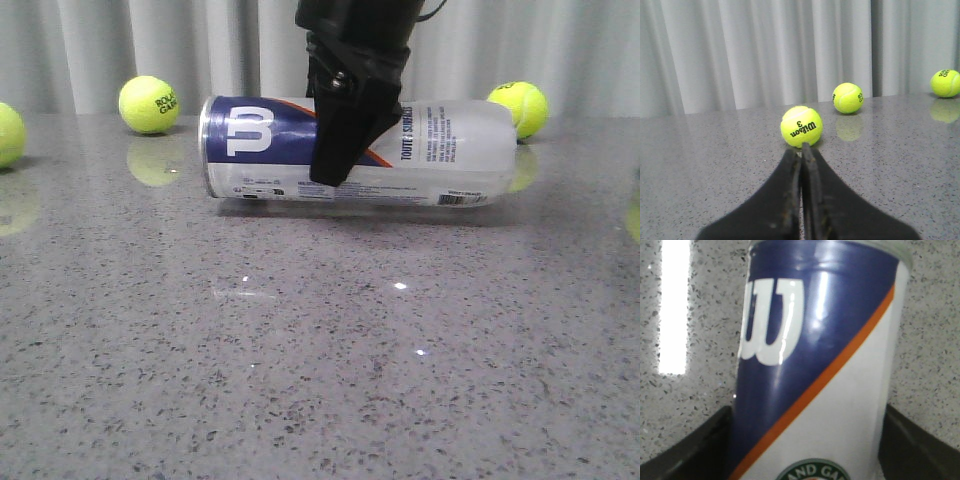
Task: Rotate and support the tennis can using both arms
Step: 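Carry the can toward the table center and lower it on its side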
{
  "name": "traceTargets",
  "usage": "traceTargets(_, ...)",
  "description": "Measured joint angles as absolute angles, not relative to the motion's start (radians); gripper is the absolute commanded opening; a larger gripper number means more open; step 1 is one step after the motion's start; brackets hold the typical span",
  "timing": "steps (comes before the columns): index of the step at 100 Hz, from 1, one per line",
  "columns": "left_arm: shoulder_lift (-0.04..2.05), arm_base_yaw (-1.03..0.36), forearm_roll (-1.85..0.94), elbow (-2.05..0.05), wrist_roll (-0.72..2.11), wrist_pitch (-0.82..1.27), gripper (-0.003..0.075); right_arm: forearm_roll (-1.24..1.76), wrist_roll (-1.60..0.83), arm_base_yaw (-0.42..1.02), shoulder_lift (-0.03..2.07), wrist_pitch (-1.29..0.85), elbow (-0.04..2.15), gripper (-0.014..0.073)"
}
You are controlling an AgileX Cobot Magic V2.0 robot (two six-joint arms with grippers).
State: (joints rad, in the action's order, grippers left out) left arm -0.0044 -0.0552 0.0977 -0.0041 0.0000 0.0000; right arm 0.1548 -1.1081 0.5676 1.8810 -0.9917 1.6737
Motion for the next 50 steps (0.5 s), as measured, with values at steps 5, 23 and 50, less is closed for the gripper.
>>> traceTargets(5,-0.004,-0.055,0.098,-0.004,0.000,0.000,-0.0021,0.155,-1.108,0.568,1.883,-0.994,1.674,0.0262)
traceTargets(23,-0.004,-0.055,0.098,-0.004,0.000,0.000,-0.0021,0.155,-1.108,0.568,1.883,-1.000,1.674,0.0281)
traceTargets(50,-0.004,-0.055,0.098,-0.004,0.000,0.000,-0.0021,0.155,-1.108,0.568,1.883,-1.037,1.674,0.0611)
